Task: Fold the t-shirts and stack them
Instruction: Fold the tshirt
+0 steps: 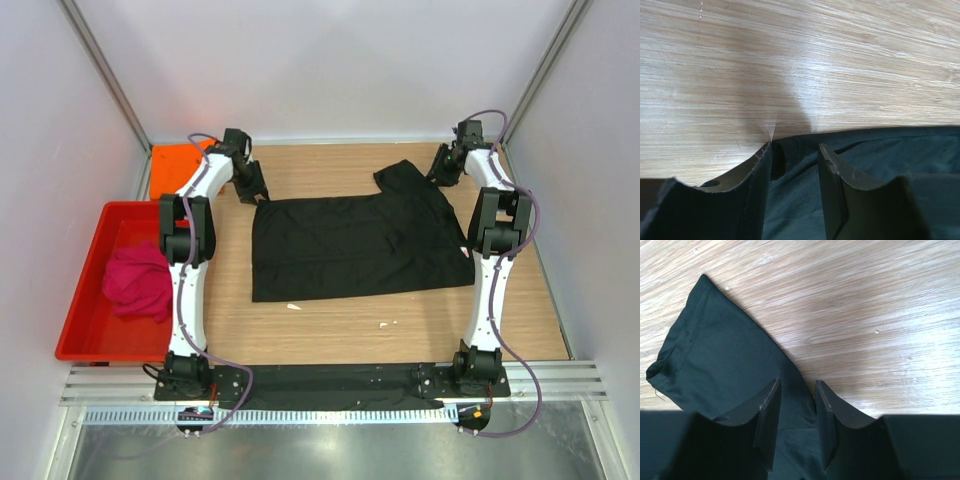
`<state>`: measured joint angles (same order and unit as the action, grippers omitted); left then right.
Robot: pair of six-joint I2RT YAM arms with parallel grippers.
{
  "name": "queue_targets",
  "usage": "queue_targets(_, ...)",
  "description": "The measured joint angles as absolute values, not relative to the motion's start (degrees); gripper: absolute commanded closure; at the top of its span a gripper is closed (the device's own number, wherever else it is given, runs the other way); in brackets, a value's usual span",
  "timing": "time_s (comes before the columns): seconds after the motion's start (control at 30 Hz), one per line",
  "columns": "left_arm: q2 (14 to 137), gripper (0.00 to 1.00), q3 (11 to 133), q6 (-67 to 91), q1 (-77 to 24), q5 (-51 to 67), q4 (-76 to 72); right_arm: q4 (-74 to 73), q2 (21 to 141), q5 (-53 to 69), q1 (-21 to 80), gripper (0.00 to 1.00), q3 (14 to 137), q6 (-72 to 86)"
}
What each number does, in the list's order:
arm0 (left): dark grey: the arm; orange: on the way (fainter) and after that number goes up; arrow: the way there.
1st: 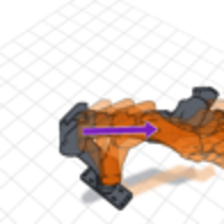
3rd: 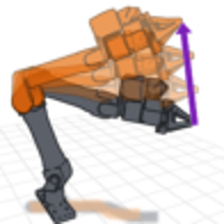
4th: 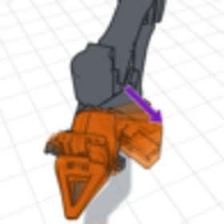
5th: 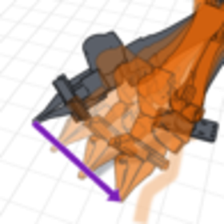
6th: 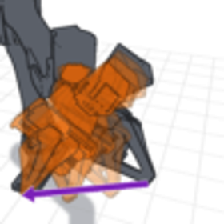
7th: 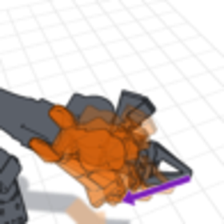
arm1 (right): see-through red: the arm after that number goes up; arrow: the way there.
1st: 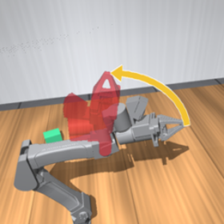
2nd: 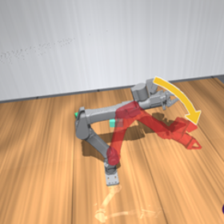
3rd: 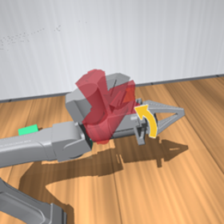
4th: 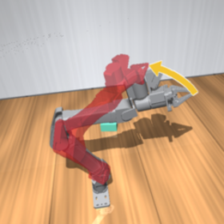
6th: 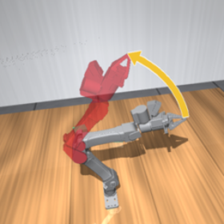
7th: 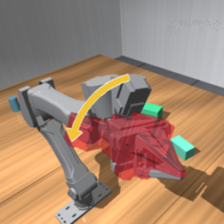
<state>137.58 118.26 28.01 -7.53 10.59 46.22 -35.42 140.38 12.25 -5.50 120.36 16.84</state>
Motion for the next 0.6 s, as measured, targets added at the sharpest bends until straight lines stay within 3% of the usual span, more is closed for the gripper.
queue_targets(0.23,138.17,0.67,118.89,28.05,-7.22,11.57,46.17,-35.77,140.38,13.28,-5.5,0.66,120.31,17.15)
queue_targets(0.33,138.34,0.77,118.91,28.14,-7.14,11.77,46.15,-36.45,140.38,14.39,-5.5,0.84,120.29,17.41)
queue_targets(0.37,138.39,0.83,118.93,28.25,-7.11,11.88,46.13,-36.77,140.38,14.72,-5.5,0.96,120.29,17.63)
queue_targets(0.4,138.41,0.87,118.93,28.29,-7.07,11.97,46.13,-37.12,140.38,14.94,-5.5,0.99,120.27,17.8)
queue_targets(0.47,138.5,0.99,118.93,28.62,-6.98,12.05,46.11,-37.58,140.38,14.98,-5.5,0.99,120.27,18.33)
queue_targets(0.6,138.58,1.0,118.93,28.73,-6.94,11.99,45.91,-37.89,140.38,13.85,-5.5,0.99,120.29,19.11)
